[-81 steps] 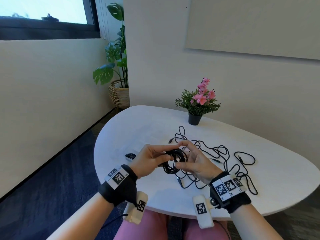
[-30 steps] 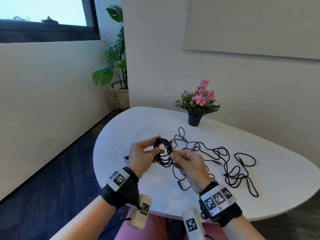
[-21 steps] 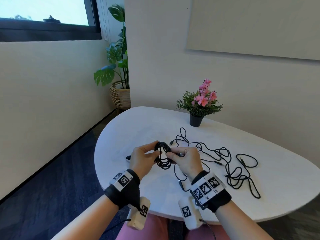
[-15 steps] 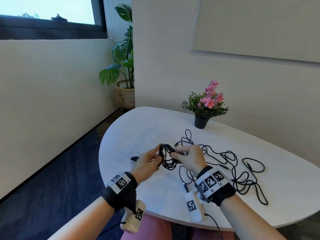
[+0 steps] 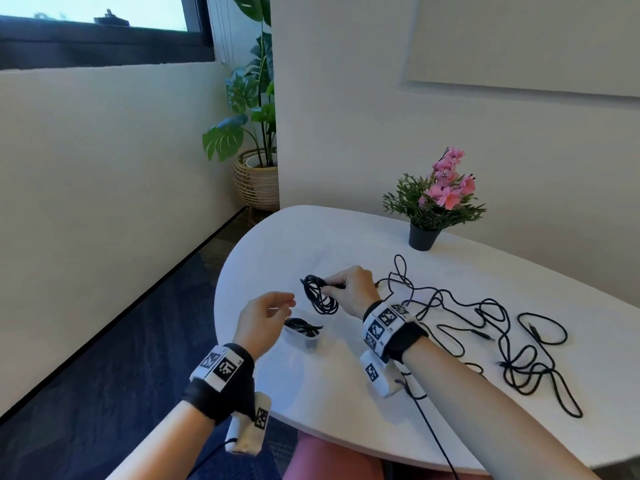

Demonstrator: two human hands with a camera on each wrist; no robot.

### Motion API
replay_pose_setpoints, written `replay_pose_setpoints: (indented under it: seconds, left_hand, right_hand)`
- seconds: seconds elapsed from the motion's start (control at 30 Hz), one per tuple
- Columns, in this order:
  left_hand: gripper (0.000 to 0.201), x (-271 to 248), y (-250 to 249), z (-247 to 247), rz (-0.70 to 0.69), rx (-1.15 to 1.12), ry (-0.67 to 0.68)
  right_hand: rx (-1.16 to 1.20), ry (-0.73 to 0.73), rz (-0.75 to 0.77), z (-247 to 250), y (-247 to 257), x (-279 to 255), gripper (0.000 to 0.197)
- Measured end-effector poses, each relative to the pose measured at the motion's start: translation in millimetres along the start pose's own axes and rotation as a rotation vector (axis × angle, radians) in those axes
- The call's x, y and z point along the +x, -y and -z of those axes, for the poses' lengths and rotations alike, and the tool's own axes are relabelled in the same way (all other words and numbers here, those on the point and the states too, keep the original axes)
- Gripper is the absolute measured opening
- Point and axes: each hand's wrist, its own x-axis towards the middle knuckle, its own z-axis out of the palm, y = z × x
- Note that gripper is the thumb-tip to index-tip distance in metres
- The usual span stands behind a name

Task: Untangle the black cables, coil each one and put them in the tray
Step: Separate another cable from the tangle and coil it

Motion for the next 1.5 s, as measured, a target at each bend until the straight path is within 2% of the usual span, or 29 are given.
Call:
replay_pose_setpoints:
  seconds: [0.23, 0.37, 0.47, 0.63, 0.7, 0.8, 0.9, 1.03, 1.1, 1.17, 1.23, 1.33, 1.43, 1.5]
  left_hand:
    - [0.029, 23, -4, -6, -0.193, 0.227, -0.019]
    - [0.039, 41, -5, -14, -0.286, 0.474, 0.172]
    - [0.037, 48, -7, -18, -0.335, 0.598, 0.303]
    - [0.019, 72, -1, -25, -0.223, 0.676, 0.382]
    - [0.022, 76, -10, -27, -0.185, 0.746, 0.406]
    - [0.015, 79, -23, -30, -0.151, 0.814, 0.413]
    - [0.020, 80, -27, -33, -0.166, 0.912, 0.462]
    - [0.023, 72, -23, -30, -0.296, 1.075, 0.548]
    - [0.024, 71, -20, -30, -0.326, 1.091, 0.567]
    - [0.023, 74, -18, -32, -0.291, 1.074, 0.581]
    - [0.022, 76, -18, -33, -0.237, 1.063, 0.577]
    - [0.020, 80, -21, -34, -0.197, 1.067, 0.555]
    - [0.017, 85, -25, -35, -0.171, 1.031, 0.533]
    - [0.019, 87, -26, -36, -0.144, 0.998, 0.516]
  right_hand:
    - [-0.304, 0.222, -0.042, -7, 21, 29, 0.015]
    - [-0.375, 0.238, -0.070, -8, 21, 39, 0.017]
    - [-0.379, 0.243, -0.088, -6, 16, 41, 0.016]
    - [-0.412, 0.312, -0.081, -6, 6, 39, 0.017]
    - [-0.415, 0.325, -0.068, -8, 2, 37, 0.017]
    - [-0.448, 0.308, -0.027, -11, -2, 35, 0.014]
    - [-0.488, 0.310, 0.017, -13, -5, 30, 0.014]
    - [-0.512, 0.427, 0.053, -11, -19, 21, 0.026]
    - [-0.483, 0.405, 0.078, -11, -26, 18, 0.038]
    - [-0.424, 0.328, 0.113, -13, -30, 17, 0.043]
    - [-0.296, 0.260, 0.103, -11, -29, 15, 0.039]
    - [-0.173, 0.237, 0.088, -4, -28, 15, 0.017]
    - [-0.152, 0.299, 0.083, -3, -26, 15, 0.017]
    - [-0.257, 0.365, 0.127, -6, -24, 12, 0.017]
